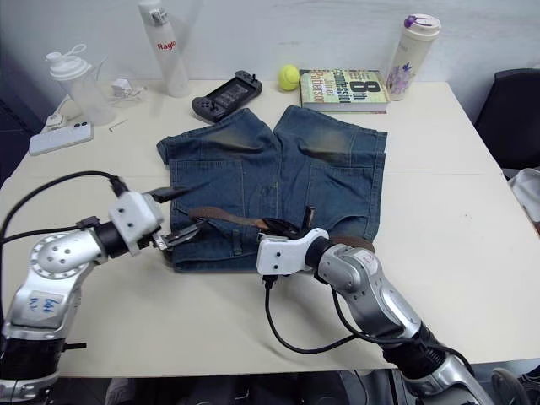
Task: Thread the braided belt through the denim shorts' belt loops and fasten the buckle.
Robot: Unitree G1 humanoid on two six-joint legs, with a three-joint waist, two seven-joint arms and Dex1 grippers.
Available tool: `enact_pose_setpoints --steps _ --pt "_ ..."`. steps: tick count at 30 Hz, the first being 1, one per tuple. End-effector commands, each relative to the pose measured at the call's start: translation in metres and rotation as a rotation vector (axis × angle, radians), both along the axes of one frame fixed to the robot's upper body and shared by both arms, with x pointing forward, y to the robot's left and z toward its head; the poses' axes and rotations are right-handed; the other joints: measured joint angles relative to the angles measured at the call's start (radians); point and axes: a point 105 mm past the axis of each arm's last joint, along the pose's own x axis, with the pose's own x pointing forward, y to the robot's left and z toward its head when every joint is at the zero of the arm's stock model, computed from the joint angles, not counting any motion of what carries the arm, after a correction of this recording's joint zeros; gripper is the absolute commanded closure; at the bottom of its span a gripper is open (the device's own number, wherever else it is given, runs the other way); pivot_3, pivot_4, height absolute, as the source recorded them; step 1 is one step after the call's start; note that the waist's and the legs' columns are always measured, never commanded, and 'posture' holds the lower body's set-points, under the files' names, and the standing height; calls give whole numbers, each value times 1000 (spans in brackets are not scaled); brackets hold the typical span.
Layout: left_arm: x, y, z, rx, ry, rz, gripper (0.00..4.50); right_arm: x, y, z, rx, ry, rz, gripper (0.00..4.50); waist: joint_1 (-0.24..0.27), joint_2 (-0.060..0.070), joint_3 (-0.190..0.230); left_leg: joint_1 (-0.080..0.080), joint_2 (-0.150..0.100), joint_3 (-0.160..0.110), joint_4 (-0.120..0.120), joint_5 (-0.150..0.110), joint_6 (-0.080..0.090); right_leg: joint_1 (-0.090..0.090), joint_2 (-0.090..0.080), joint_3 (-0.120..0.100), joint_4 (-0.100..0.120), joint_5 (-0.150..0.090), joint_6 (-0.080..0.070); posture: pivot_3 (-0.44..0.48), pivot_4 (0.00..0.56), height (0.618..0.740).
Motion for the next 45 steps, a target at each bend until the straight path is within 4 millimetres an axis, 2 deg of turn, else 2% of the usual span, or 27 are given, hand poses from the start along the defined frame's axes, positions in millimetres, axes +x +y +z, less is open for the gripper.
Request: enact_pose_setpoints --steps 1,4,7,9,13,14,18,23,36,39,44,45 --pt "-20 13 26 -288 161 -29 734 4 -4 12 -6 -70 11 4500 1 0 0 0 0 -1 0 0 0 1 0 0 0 0 0 0 150 740" --pt "-40 18 31 -515 388 -123 734 8 -4 11 -11 -74 16 4500 -1 0 0 1 0 -1 1 0 0 2 0 0 0 0 0 0 150 740" --pt "-69 4 6 -649 608 -218 734 12 0 13 -17 -110 25 4500 -3 0 0 1 0 -3 1 0 0 3 0 1 -1 0 0 0 150 740" --pt "-80 -3 -7 -700 698 -228 734 12 3 15 -26 -139 37 4500 -2 0 0 2 0 -3 0 0 0 4 0 2 -2 0 0 0 150 740" --pt "-74 -28 -36 -924 867 -132 734 7 12 29 -67 -349 87 4500 8 0 0 2 -1 -10 4 0 0 7 0 3 -4 0 0 0 150 740" --pt "-71 -35 -38 -993 897 -119 734 4 15 31 -87 -410 108 4500 9 0 -1 2 -2 -14 6 0 0 11 1 3 -6 0 0 0 150 740" --pt "-54 -47 -29 -1237 947 -96 734 5 19 35 -106 -524 115 4500 15 -1 -1 3 -3 -17 9 0 0 16 2 3 -8 0 0 0 150 740" --pt "-36 -42 -28 -1440 945 -2 734 8 17 30 -114 -529 107 4500 21 -1 -1 3 -3 -17 11 0 1 19 4 3 -11 0 0 0 150 740" --pt "-23 -53 -27 -1559 982 26 734 4 19 28 -101 -509 108 4500 28 -1 -1 2 -2 -18 12 0 1 20 7 2 -14 0 0 0 150 740" --pt "-21 -61 -24 -1544 1000 14 1573 4 20 28 -101 -510 112 4500 28 -1 -1 2 -2 -18 12 0 1 21 7 2 -14 0 0 0 150 740" --pt "-19 -60 -23 -1560 999 38 3629 4 18 28 -92 -497 101 4500 27 -1 -1 2 -1 -19 11 0 1 21 9 3 -15 0 0 0 150 740" --pt "-19 -60 -22 -1567 995 44 4174 4 18 28 -91 -494 99 4500 27 -1 -1 2 -1 -19 11 0 1 21 9 3 -15 0 0 0 150 740"
